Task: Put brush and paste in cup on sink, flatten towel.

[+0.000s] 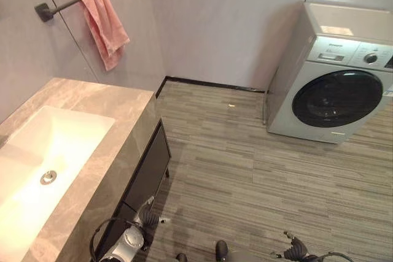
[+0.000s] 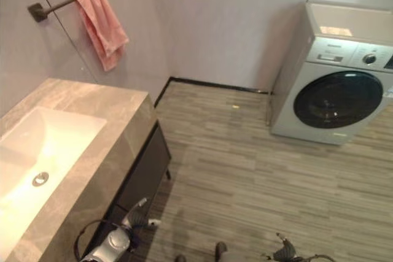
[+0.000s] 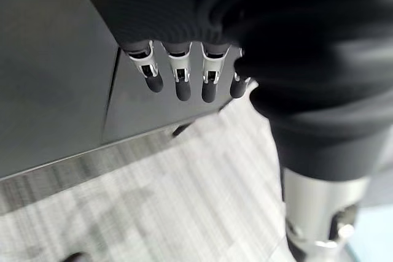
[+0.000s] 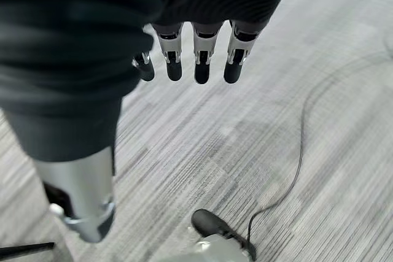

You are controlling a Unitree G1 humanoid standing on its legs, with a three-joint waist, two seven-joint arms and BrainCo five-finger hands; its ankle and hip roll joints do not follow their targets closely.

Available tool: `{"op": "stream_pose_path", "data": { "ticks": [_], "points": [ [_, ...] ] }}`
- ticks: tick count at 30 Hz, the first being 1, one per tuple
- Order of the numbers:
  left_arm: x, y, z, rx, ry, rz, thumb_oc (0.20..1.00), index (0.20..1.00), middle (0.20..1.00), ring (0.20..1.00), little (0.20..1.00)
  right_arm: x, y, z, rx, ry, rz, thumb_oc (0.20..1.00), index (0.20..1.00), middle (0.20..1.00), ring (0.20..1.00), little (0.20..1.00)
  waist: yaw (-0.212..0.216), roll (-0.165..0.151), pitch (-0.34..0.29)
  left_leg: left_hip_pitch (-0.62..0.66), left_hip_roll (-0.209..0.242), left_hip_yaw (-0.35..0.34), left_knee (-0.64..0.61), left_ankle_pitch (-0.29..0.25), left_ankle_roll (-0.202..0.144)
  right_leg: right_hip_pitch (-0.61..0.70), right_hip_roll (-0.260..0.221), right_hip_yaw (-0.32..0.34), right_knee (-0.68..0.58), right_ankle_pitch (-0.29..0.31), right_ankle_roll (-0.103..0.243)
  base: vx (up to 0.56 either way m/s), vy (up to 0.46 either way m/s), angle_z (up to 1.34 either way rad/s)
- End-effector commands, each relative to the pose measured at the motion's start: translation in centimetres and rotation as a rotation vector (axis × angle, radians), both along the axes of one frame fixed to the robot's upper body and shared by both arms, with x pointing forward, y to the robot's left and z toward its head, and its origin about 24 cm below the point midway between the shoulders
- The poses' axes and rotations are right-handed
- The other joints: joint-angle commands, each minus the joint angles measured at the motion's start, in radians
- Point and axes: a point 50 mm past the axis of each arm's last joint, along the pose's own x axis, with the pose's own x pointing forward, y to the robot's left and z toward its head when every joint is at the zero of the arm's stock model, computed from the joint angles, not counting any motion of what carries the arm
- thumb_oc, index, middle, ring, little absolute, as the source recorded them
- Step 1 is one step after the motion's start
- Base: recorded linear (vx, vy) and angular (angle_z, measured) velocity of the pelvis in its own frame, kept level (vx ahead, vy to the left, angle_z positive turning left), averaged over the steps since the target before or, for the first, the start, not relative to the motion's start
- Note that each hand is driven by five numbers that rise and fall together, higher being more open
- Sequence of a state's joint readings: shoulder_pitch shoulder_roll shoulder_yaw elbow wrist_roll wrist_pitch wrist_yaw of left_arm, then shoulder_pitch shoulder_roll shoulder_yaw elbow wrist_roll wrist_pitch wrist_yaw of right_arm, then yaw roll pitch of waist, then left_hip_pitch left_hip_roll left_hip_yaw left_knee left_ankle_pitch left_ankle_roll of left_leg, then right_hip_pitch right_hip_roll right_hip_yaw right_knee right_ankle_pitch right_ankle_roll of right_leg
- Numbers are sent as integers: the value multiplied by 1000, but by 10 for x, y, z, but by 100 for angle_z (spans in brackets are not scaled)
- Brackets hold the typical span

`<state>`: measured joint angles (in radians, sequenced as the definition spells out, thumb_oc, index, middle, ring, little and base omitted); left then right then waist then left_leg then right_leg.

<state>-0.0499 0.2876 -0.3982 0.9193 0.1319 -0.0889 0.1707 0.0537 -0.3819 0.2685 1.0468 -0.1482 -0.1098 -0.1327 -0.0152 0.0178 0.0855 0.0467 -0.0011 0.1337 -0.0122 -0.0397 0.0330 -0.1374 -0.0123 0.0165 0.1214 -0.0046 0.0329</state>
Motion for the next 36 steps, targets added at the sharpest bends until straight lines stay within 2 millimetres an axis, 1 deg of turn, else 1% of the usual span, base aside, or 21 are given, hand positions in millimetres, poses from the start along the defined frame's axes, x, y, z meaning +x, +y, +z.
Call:
{"op": "stream_pose_path", "data": {
  "ticks": [1, 2, 4, 5, 6, 8, 12, 15, 20, 23, 24, 25, 26, 27, 28, 29, 31, 32, 34, 35, 36],
  "points": [
    [21, 13, 16, -7, -114, 55, 1000, 1000, 1000, 1000, 1000, 20, 5, 8, 10, -101, -3, 1000, 1000, 1000, 1000, 1000, -10, -13, 10, -18, -1, 27, -60, 74, 1, 64, -46, -17, 50, 31, 111, 26, 104, -52],
    [21, 13, 16, -7, -114, 55, 1000, 1000, 1000, 1000, 1000, 20, 5, 8, 10, -101, -3, 1000, 1000, 1000, 1000, 1000, -8, -13, 9, -18, -2, 29, -60, 74, 1, 61, -46, -16, 54, 29, 111, 24, 123, -62],
    [17, 19, 15, -3, -110, 99, 1000, 1000, 1000, 1000, 1000, 25, 10, 8, 28, -117, -7, 1000, 1000, 1000, 1000, 1000, 12, -17, 16, -9, 6, 73, -62, 64, -2, 44, -101, -148, 63, 47, 115, 14, 15, -71],
    [14, 24, 15, -1, -110, 131, 1000, 1000, 1000, 1000, 1000, 28, 16, 9, 47, -129, 8, 1000, 1000, 1000, 1000, 1000, 24, -22, 18, 1, 11, 101, -60, 57, -6, 36, -130, -235, 58, 63, 108, 36, -26, -78],
    [13, 26, 15, -4, -111, 141, 1000, 1000, 1000, 1000, 1000, 28, 17, 9, 53, -133, 8, 1000, 1000, 1000, 1000, 1000, 19, -25, 21, 2, 13, 100, -51, 54, -8, 29, -132, -248, 61, 70, 109, 48, -49, -76],
    [7, 31, 13, -34, -108, 204, 1000, 1000, 1000, 1000, 1000, 21, 19, 6, 96, -129, -32, 1000, 1000, 1000, 1000, 1000, 12, -39, 24, -2, 14, 91, -6, 33, -9, 47, -121, -222, 20, 63, 104, 60, -71, -42],
    [-2, 31, 8, -81, -86, 290, 1000, 1000, 1000, 1000, 1000, 7, 12, 2, 168, -128, -187, 1000, 1000, 1000, 1000, 1000, 16, -53, 24, -20, 21, 84, 69, 5, -13, 62, -105, -231, 33, 28, 71, 67, -87, 9],
    [-1, 33, 8, -90, -90, 307, 1000, 1000, 1000, 1000, 1000, 7, 8, 3, 166, -125, -191, 1000, 1000, 1000, 1000, 1000, 2, -55, 31, -30, 30, 82, 113, -17, -17, 58, -96, -232, 80, -2, 58, 38, -90, 5],
    [-6, 35, 5, -101, -77, 341, 1000, 1000, 1000, 1000, 1000, 9, 4, 3, 153, -110, -183, 1000, 1000, 1000, 1000, 1000, -15, -58, 31, -26, 39, 88, 107, -11, -30, 50, -84, -221, 101, -11, 55, 48, -104, 0],
    [-3, 35, 6, -107, -83, 344, 1000, 1000, 1000, 1000, 1000, 14, 3, 6, 153, -127, -175, 1000, 1000, 1000, 1000, 1000, -21, -61, 33, -47, 57, 81, 135, 18, -56, 67, -71, -222, 70, -12, 43, 42, -145, -2],
    [-1, 35, 7, -106, -87, 339, 1000, 1000, 1000, 1000, 1000, 16, 2, 8, 151, -139, -166, 1000, 1000, 1000, 1000, 1000, -19, -70, 40, -76, 69, 79, 199, 44, -72, 84, -67, -224, 49, -14, 33, 23, -127, 4],
    [-1, 35, 7, -106, -87, 339, 1000, 1000, 1000, 1000, 1000, 16, 2, 8, 151, -139, -166, 1000, 1000, 1000, 1000, 1000, -21, -69, 40, -81, 71, 77, 206, 41, -73, 85, -66, -227, 47, -13, 32, 11, -206, 11],
    [3, 33, 8, -107, -93, 329, 1000, 1000, 1000, 1000, 1000, 17, -1, 10, 144, -147, -169, 1000, 1000, 1000, 1000, 1000, -14, -79, 64, -153, 81, 58, 334, 97, -106, 112, -62, -236, 22, -13, 16, 7, -166, 17],
    [5, 32, 8, -103, -94, 327, 1000, 1000, 1000, 1000, 1000, 17, -3, 10, 133, -147, -170, 1000, 1000, 1000, 1000, 1000, -9, -81, 74, -179, 88, 54, 363, 124, -117, 123, -63, -242, 12, -14, 13, 45, -186, 40],
    [7, 30, 9, -102, -95, 317, 1000, 1000, 1000, 1000, 1000, 16, -6, 11, 118, -145, -171, 1000, 1000, 1000, 1000, 1000, -10, -79, 79, -202, 104, 70, 349, 136, -117, 136, -66, -256, 1, -19, 12, 48, -67, 34],
    [7, 30, 9, -102, -95, 317, 1000, 1000, 1000, 1000, 1000, 16, -6, 11, 118, -145, -171, 1000, 1000, 1000, 1000, 1000, -11, -79, 79, -203, 104, 68, 349, 136, -117, 136, -66, -257, 0, -19, 12, 140, -12, 36],
    [5, 29, 6, -102, -81, 322, 1000, 1000, 1000, 1000, 1000, 15, -10, 12, 95, -145, -182, 1000, 1000, 1000, 1000, 1000, -1, -69, 70, -256, 98, 104, 212, 133, -102, 173, -72, -260, -41, -24, 21, 259, 70, 29],
    [4, 27, 5, -100, -73, 328, 1000, 1000, 1000, 1000, 1000, 14, -10, 11, 91, -143, -180, 1000, 1000, 1000, 1000, 1000, 7, -54, 69, -272, 104, 99, 111, 189, -109, 188, -64, -252, -54, -24, 27, 280, 115, 31],
    [5, 27, 5, -100, -75, 331, 1000, 1000, 1000, 1000, 1000, 15, -9, 11, 90, -146, -178, 1000, 1000, 1000, 1000, 1000, 9, -49, 70, -262, 109, 91, 66, 205, -111, 194, -65, -250, -57, -25, 31, 228, 108, 24],
    [7, 26, 6, -103, -86, 339, 1000, 1000, 1000, 1000, 1000, 17, -8, 11, 80, -150, -166, 1000, 1000, 1000, 1000, 1000, 10, -35, 68, -287, 141, 102, -53, 265, -126, 208, -71, -242, -67, -35, 39, 205, 104, 14],
    [7, 26, 6, -103, -86, 339, 1000, 1000, 1000, 1000, 1000, 17, -8, 11, 80, -150, -166, 1000, 1000, 1000, 1000, 1000, 10, -36, 69, -287, 141, 102, -53, 265, -126, 208, -71, -242, -67, -36, 39, 545, 240, 4]
  ]
}}
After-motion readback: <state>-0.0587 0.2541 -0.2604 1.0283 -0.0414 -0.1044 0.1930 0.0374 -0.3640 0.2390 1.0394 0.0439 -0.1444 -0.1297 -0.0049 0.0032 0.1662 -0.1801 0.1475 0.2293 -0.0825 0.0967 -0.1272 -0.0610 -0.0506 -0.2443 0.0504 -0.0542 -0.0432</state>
